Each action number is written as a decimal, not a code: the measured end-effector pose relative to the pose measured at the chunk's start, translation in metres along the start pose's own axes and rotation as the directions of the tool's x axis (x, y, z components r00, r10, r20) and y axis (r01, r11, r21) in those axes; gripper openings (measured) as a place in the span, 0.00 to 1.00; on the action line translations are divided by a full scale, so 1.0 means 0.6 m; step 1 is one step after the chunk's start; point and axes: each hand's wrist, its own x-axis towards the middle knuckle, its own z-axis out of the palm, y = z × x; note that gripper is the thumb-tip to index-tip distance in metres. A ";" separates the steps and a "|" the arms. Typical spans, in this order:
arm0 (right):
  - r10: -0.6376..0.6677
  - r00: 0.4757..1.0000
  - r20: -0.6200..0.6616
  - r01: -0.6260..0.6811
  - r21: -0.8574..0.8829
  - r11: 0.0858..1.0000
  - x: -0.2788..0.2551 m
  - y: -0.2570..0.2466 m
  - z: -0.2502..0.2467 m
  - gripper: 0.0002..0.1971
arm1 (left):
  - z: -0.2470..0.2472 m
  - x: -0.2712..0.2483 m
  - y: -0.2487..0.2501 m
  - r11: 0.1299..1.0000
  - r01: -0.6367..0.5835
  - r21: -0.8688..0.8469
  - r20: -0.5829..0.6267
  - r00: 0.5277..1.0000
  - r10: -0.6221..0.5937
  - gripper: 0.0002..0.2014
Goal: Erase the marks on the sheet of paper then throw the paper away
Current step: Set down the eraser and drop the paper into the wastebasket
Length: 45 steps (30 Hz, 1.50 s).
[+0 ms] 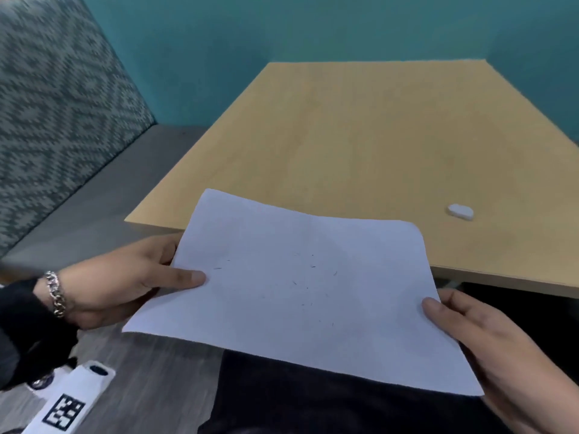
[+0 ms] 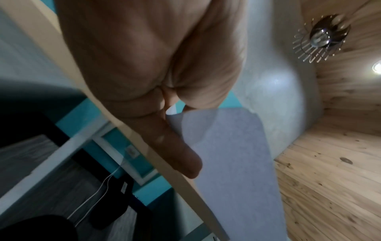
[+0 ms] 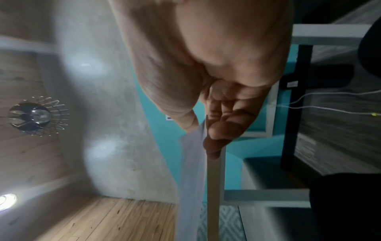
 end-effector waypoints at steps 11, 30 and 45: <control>0.312 0.812 0.493 -0.157 -0.330 0.931 0.070 0.068 0.134 0.13 | -0.079 -0.161 -0.240 0.974 -0.005 -0.225 -0.006 1.000 0.003 0.27; 0.278 0.925 0.260 -0.121 -0.490 0.863 0.389 0.128 0.252 0.16 | -0.249 0.180 -0.433 0.968 0.052 -0.247 -0.518 0.837 -0.178 0.13; 0.305 0.950 0.068 -0.186 -0.662 0.726 0.499 0.189 0.303 0.16 | -0.196 0.389 -0.517 0.846 0.286 0.450 -0.607 0.793 0.054 0.32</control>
